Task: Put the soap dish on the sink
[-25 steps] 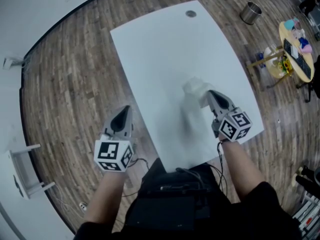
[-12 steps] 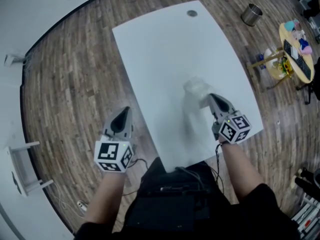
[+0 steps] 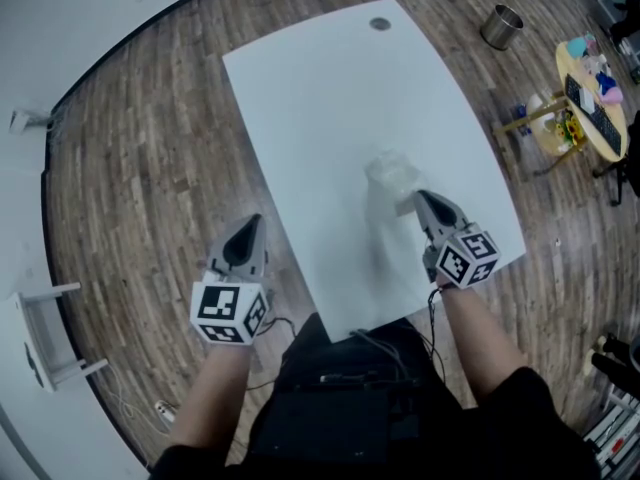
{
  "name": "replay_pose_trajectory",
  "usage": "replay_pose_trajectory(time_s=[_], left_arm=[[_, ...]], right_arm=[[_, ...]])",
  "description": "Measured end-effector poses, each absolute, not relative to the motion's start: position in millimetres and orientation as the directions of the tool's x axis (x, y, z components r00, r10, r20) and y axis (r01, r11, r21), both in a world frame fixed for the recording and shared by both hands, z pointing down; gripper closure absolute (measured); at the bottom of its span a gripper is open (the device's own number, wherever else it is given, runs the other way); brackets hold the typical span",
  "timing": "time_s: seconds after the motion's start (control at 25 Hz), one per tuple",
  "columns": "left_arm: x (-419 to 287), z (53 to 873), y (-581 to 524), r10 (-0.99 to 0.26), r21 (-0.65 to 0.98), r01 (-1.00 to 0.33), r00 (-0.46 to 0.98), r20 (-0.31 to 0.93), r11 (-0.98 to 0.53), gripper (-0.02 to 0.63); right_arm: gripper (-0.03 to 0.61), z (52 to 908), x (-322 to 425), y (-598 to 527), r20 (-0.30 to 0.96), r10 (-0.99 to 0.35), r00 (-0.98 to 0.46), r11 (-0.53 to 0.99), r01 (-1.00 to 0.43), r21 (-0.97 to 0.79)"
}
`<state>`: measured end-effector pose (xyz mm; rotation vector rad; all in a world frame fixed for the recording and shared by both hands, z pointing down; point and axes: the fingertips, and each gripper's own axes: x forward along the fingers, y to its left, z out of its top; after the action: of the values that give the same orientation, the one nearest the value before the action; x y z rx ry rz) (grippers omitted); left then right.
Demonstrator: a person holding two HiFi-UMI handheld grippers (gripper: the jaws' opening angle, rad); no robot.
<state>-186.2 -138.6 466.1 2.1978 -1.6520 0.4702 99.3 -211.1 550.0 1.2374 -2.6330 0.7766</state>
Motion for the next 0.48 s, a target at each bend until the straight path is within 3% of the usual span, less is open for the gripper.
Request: replay_pose_trajectory(time_s=[0.48], left_arm=[[-182.8, 467.8, -134.7, -0.848, 0.077, -0.965, 0.256, 0.463, -0.249, 0.624]], right_arm=[[0.554, 561.0, 108.9, -201.5, 0.343, -0.676, -0.652, 0.524, -0.753, -0.398]])
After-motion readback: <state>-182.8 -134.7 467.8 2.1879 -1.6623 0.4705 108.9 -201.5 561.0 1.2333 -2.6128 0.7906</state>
